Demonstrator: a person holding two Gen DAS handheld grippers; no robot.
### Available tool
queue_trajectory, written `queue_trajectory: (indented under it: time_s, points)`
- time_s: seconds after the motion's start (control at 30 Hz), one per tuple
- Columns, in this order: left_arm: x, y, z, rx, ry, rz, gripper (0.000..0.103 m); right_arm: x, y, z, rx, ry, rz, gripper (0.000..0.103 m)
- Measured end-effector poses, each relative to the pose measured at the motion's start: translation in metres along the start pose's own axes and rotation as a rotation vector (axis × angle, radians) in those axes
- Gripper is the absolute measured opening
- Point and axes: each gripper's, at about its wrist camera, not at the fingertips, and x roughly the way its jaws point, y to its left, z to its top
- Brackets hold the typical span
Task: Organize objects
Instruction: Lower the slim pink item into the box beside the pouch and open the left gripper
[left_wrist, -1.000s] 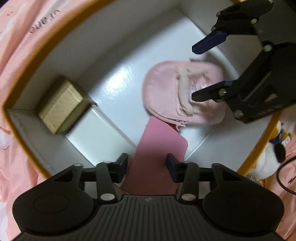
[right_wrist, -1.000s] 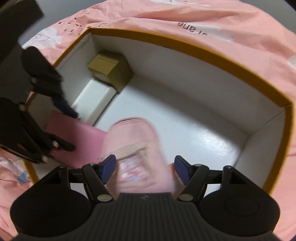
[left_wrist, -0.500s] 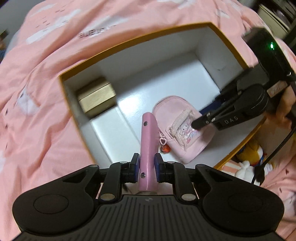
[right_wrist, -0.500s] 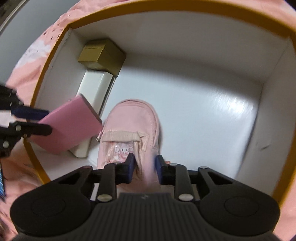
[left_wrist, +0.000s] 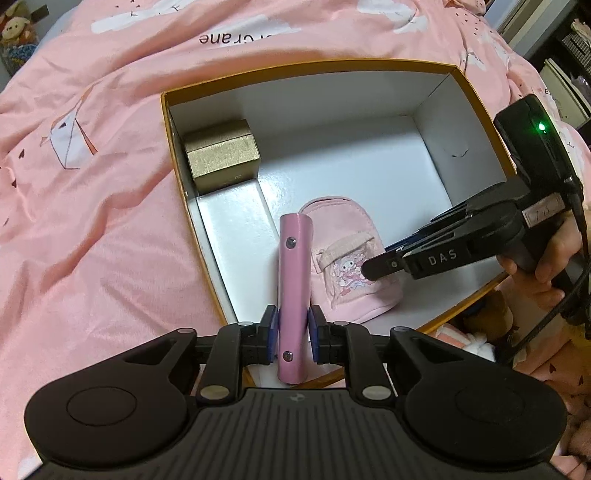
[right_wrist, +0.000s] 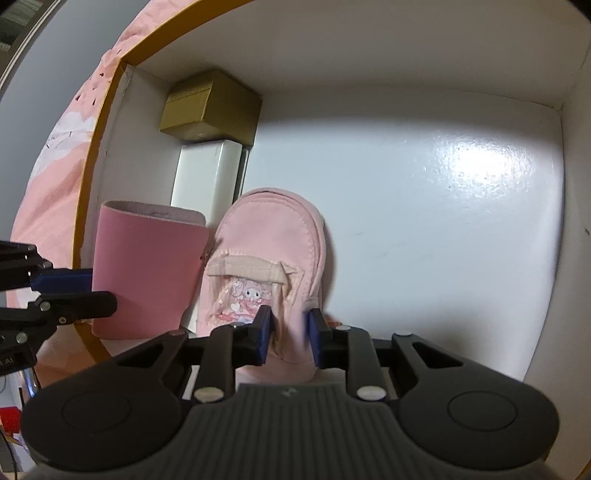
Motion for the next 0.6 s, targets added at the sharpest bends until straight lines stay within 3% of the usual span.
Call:
queue_trajectory:
  time_s: [0.13,0.33,0.6]
  points:
    - [0.012,-0.001,0.002,-0.003,0.016,0.024,0.024,-0.005,0.000,-0.003,-0.024,-0.003,-0.019,0.024]
    - [-0.005,-0.004,0.002,-0.030,-0.075,0.013,0.019,-0.006,-0.003,-0.003,-0.033,-0.011,-0.019,0.024]
    - [-0.017,0.009,0.008,-0.251,-0.194,-0.208,0.019,-0.015,-0.003,-0.007,-0.065,-0.039,-0.044,0.031]
